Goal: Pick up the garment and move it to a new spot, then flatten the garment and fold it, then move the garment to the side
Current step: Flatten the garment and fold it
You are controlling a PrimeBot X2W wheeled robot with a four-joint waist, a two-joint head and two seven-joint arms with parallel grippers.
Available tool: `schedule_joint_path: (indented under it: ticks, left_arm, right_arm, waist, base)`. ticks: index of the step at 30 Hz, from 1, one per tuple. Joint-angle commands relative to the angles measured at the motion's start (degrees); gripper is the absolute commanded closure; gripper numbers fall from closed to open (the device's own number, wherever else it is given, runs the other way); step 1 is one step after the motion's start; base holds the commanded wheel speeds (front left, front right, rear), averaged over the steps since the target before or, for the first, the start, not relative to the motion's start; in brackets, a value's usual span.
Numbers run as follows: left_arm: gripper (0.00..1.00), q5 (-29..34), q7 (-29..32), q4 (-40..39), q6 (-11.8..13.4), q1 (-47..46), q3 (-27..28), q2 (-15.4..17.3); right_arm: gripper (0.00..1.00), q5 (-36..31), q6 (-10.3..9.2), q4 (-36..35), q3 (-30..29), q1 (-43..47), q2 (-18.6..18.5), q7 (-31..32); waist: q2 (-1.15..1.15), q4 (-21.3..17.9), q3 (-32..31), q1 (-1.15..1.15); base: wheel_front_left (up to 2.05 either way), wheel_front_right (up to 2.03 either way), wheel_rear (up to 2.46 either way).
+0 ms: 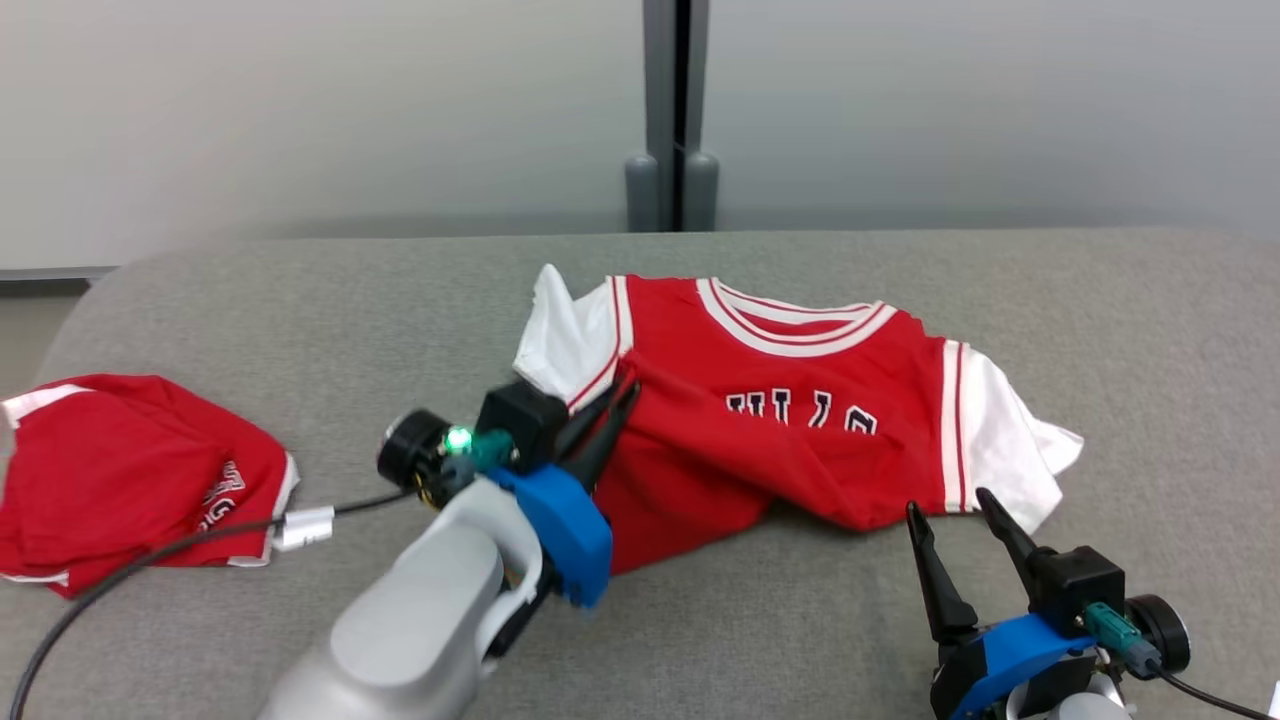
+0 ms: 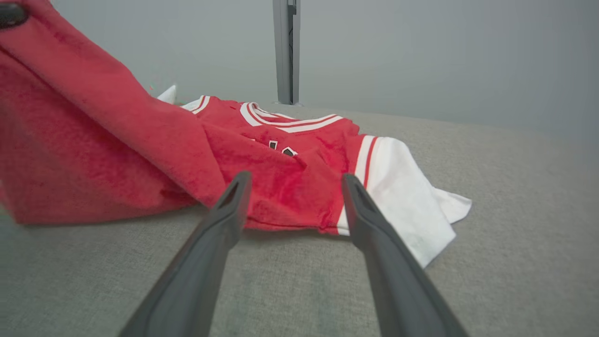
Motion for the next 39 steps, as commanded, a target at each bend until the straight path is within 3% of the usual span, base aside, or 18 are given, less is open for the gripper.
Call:
schedule_joint_path:
  ticks: [1, 9, 10, 11, 12, 13, 19, 24, 39]
  left_arm:
    - [1.0, -0.1, -0.78, -0.89, 0.49, 2.13, -0.58, 0.03]
    - [1.0, -2.28, -0.49, -5.23, 0.08, 14.75, -4.37, 1.78]
    - [0.85, -3.35, -0.23, -5.43, 0.05, 16.01, -4.09, 1.8]
    - [0.33, -3.47, -0.25, -5.67, 0.06, 16.62, -4.07, 2.07]
    - [0.0, -3.68, -0.45, -5.82, 0.29, 17.13, -4.03, 2.31]
    - [0.0, -5.67, -2.14, -7.15, 1.69, 17.7, -1.12, 2.88]
    - [0.0, -6.39, -3.93, -11.19, 4.83, 15.15, 5.83, 4.8]
    - [0.0, -7.47, -2.27, -8.09, 7.74, 12.03, 9.18, 6.21]
    - [0.0, -9.91, 2.13, 8.23, 8.04, 6.91, 10.76, 6.02]
  right_arm:
    - [0.0, 0.24, 0.01, 0.32, -0.09, 1.16, -0.13, -0.26]
    - [0.0, 0.39, 0.01, 0.88, -0.57, 1.6, -0.14, -0.26]
    - [0.0, 0.32, 0.01, 0.93, -0.62, 1.53, -0.13, -0.26]
    - [0.0, 0.22, 0.01, 1.01, -0.62, 1.36, -0.13, -0.26]
    - [0.0, 0.16, 0.01, 1.08, -0.66, 1.21, -0.13, -0.26]
    - [0.0, 0.19, 0.01, 1.28, -0.58, 0.55, -0.13, -0.26]
    - [0.0, 0.58, 0.01, 1.19, -0.76, 0.26, -0.13, -0.26]
    - [0.0, 0.91, 0.01, 1.25, -0.02, -0.56, -0.13, -0.26]
    - [0.0, 0.09, 0.01, 0.26, -0.05, -1.28, -0.13, -0.26]
  waist:
    - [0.0, 0.72, -0.62, 0.01]
    - [0.0, 2.77, -1.66, 0.01]
    - [0.0, 2.84, -1.51, 0.01]
    - [0.0, 2.85, -1.36, 0.01]
    - [0.0, 2.86, -1.25, 0.01]
    - [0.0, 2.56, -0.79, 0.01]
    - [0.0, 1.82, -0.4, 0.01]
    - [0.0, 0.26, 0.62, 0.01]
    - [0.0, -5.04, 4.77, 0.01]
  base:
    - [0.0, 0.0, 0.0]
    - [0.0, 0.0, 0.0]
    - [0.0, 0.0, 0.0]
    - [0.0, 0.0, 0.0]
    - [0.0, 0.0, 0.0]
    - [0.0, 0.0, 0.0]
    - [0.0, 0.0, 0.0]
    - [0.0, 0.0, 0.0]
    - [0.0, 0.0, 0.0]
